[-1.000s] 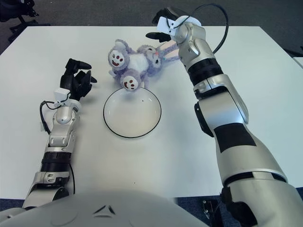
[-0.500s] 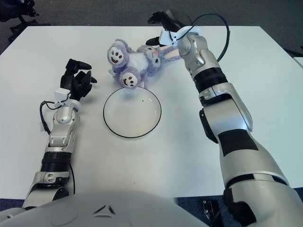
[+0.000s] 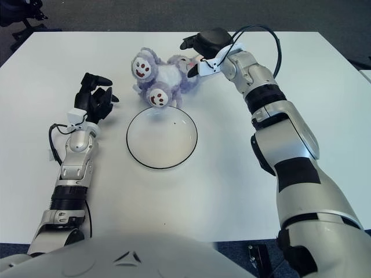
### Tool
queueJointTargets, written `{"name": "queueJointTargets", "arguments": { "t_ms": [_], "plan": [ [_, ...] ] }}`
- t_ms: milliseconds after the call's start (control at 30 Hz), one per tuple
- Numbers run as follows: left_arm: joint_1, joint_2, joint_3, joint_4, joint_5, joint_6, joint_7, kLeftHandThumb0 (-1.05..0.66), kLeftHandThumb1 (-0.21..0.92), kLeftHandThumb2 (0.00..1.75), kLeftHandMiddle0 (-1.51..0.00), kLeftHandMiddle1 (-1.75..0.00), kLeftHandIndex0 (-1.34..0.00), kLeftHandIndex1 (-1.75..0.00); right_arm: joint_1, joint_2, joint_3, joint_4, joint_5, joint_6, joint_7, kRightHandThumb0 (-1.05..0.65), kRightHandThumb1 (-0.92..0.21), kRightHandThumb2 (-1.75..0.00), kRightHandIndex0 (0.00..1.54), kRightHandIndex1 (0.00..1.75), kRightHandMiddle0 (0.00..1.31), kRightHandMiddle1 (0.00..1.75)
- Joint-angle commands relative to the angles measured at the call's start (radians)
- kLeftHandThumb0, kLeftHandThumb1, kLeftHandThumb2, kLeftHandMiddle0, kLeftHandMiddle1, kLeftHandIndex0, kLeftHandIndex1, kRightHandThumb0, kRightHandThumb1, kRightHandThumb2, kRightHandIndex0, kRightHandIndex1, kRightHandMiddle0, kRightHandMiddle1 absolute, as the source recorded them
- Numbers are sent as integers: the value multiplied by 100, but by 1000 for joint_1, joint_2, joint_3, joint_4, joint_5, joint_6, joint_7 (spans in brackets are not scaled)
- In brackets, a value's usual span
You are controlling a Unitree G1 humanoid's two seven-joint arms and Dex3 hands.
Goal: Put the doll into the plate.
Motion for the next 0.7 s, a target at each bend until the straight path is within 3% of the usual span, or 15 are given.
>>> {"name": "queueJointTargets", "arguments": {
  "t_ms": [0,267,667],
  "plan": [
    [-13,6,0,9,7,-11,11,-35,92,47,-62,-164,-25,-169,-29,-5,20,28,-27,-18,-23,-47,-84,0,63,0,50,11],
    [-14,4,-3,6,12,-5,12,-35,92,47,-62,-164,-25,-170,-44,4,61,72,-61,-53,-53,-51,-83,0,55,0,48,8],
    [-12,-3,-9,-3,18,7,21,-35,92,47,-62,-165,-25,-170,-72,34,119,117,-97,-46,-6,-76,-91,-2,42,0,35,0]
  ]
}}
